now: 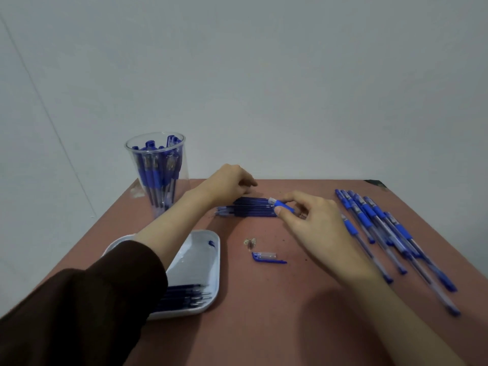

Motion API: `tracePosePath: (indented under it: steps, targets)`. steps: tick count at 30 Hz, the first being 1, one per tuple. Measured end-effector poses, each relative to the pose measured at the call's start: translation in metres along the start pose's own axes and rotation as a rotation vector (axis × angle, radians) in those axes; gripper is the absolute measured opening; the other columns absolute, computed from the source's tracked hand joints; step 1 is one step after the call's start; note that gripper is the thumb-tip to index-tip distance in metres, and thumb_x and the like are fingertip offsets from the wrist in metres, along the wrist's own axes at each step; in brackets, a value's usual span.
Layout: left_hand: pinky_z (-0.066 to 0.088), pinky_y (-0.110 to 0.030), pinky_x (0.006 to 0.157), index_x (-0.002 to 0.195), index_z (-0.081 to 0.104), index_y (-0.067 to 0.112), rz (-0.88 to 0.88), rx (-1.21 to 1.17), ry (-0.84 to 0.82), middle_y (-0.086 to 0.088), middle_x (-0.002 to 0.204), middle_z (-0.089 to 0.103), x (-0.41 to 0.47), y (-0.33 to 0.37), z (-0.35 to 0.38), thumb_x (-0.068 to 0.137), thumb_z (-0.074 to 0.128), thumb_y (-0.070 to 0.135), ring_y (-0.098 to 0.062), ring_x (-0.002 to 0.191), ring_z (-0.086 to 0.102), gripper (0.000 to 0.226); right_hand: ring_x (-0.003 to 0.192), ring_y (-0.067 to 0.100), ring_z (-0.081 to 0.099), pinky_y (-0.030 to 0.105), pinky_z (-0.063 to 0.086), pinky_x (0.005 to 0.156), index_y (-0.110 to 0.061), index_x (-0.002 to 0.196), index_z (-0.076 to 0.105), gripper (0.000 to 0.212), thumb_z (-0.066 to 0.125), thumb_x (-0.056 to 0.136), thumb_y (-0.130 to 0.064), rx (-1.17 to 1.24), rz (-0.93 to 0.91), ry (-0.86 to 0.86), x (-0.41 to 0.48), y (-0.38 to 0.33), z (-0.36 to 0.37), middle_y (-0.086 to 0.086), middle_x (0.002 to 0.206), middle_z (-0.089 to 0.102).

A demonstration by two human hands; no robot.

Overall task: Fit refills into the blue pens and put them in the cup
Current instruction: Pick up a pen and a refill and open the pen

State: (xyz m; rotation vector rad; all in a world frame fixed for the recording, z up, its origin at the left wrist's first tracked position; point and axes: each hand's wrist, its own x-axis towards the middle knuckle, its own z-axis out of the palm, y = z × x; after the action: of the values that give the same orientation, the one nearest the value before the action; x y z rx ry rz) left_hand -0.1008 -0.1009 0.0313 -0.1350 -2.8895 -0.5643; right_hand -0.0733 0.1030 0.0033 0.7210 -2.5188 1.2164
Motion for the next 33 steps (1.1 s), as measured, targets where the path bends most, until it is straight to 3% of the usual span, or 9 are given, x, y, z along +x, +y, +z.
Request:
tracePosePath:
  steps: [7,10,14,15,17,19,24,29,33]
  targets:
    - [0.044,-0.010,0.068,0.092,0.075,0.018,0.041,-0.048,-0.013,0.006,0.083,0.070,-0.100,0.010,-0.040,0.086,0.067,0.015,-0.001,0.070,0.059,0.010,0.060,0.010,0.056,0.034,0.049,0.062,-0.033,0.087,0.069,0.004,0.066,0.085,-0.032,0.041,-0.086,-0.053,-0.014,-0.017,0.014,-0.006,0.061,0.061]
    - [0.044,-0.008,0.067,0.085,0.073,0.024,-0.024,-0.090,-0.197,0.011,0.081,0.071,-0.142,0.002,-0.055,0.080,0.074,0.022,0.003,0.072,0.061,0.005,0.058,0.007,0.053,0.030,0.045,0.061,-0.034,0.083,0.068,0.006,0.067,0.085,-0.028,0.048,-0.125,-0.055,-0.019,-0.023,0.018,-0.012,0.059,0.059]
    - [0.046,-0.014,0.073,0.094,0.067,0.034,-0.161,-0.012,-0.468,0.016,0.088,0.065,-0.168,-0.008,-0.058,0.072,0.079,0.038,0.000,0.081,0.060,0.026,0.054,-0.007,0.057,0.010,0.039,0.057,-0.030,0.080,0.065,0.015,0.066,0.088,-0.017,0.101,-0.134,-0.113,-0.026,-0.033,0.021,-0.011,0.055,0.060]
    - [0.046,-0.015,0.074,0.098,0.066,0.033,-0.176,0.011,-0.496,0.017,0.089,0.063,-0.169,-0.010,-0.057,0.072,0.079,0.037,-0.003,0.084,0.060,0.029,0.055,-0.007,0.060,0.010,0.041,0.059,-0.029,0.080,0.065,0.015,0.066,0.088,-0.017,0.106,-0.132,-0.129,-0.028,-0.035,0.021,-0.009,0.056,0.063]
    - [0.047,-0.018,0.076,0.103,0.065,0.031,-0.189,0.024,-0.519,0.017,0.089,0.062,-0.170,-0.011,-0.056,0.073,0.079,0.034,-0.006,0.086,0.060,0.033,0.062,-0.003,0.064,0.022,0.049,0.067,-0.031,0.081,0.066,0.014,0.065,0.088,-0.019,0.102,-0.126,-0.145,-0.029,-0.035,0.023,-0.007,0.062,0.069]
    - [0.047,-0.020,0.078,0.103,0.064,0.031,-0.202,0.016,-0.531,0.017,0.089,0.062,-0.168,-0.011,-0.056,0.073,0.080,0.033,-0.008,0.087,0.061,0.034,0.063,-0.003,0.065,0.024,0.049,0.067,-0.033,0.080,0.065,0.015,0.065,0.088,-0.020,0.098,-0.126,-0.151,-0.029,-0.034,0.023,-0.007,0.064,0.070]
    - [0.048,-0.025,0.083,0.100,0.063,0.029,-0.225,-0.016,-0.446,0.015,0.088,0.064,-0.159,-0.013,-0.054,0.073,0.080,0.029,-0.007,0.088,0.062,0.032,0.056,-0.010,0.058,0.008,0.040,0.059,-0.028,0.081,0.065,0.014,0.066,0.088,-0.016,0.099,-0.144,-0.128,-0.029,-0.037,0.021,-0.008,0.059,0.064]
    - [0.048,-0.017,0.074,0.093,0.068,0.020,-0.228,-0.038,-0.298,0.013,0.081,0.066,-0.149,-0.022,-0.049,0.077,0.077,0.022,-0.001,0.075,0.061,0.019,0.056,-0.012,0.057,0.005,0.039,0.060,-0.028,0.080,0.064,0.016,0.067,0.087,-0.014,0.082,-0.160,-0.112,-0.029,-0.038,0.021,-0.006,0.060,0.063]
    - [0.042,-0.008,0.066,0.084,0.069,0.024,-0.201,-0.018,-0.252,0.016,0.075,0.065,-0.146,-0.027,-0.046,0.079,0.075,0.021,0.004,0.069,0.059,0.009,0.057,-0.010,0.059,0.007,0.041,0.060,-0.031,0.081,0.064,0.017,0.067,0.087,-0.016,0.083,-0.159,-0.117,-0.029,-0.036,0.022,-0.008,0.060,0.065]
